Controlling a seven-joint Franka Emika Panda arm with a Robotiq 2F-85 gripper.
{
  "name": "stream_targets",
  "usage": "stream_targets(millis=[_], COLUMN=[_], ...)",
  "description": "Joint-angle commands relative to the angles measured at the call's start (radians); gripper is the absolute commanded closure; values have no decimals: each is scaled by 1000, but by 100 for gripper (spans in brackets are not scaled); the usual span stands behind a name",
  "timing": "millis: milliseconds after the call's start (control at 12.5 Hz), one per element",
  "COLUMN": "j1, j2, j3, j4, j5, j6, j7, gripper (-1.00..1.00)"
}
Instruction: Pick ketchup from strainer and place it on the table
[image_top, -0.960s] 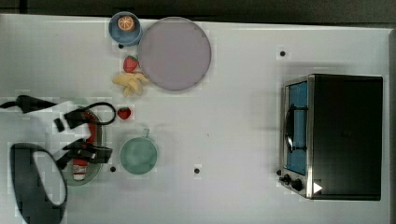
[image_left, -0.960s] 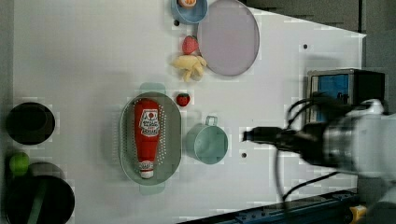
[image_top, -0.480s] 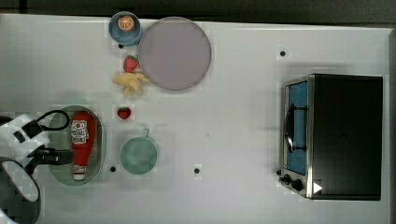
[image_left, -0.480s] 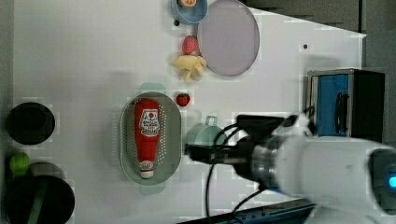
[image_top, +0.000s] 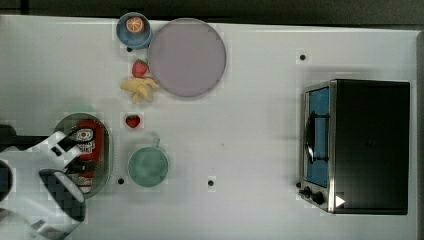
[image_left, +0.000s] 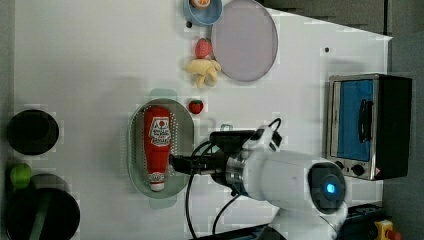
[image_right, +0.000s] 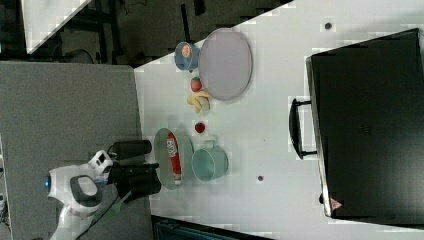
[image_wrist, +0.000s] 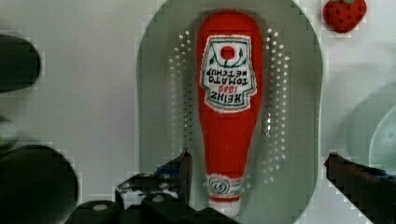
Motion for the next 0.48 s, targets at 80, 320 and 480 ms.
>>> stream_targets(millis=[80,320,480], j1=[-9,-2,5], j2=[69,166,223], j3=[2,0,-14], j4=[-18,-16,-11], j5=[-35,-88,-131], j6=[101,154,170], j7=[92,155,183], gripper=[-100,-100,-100])
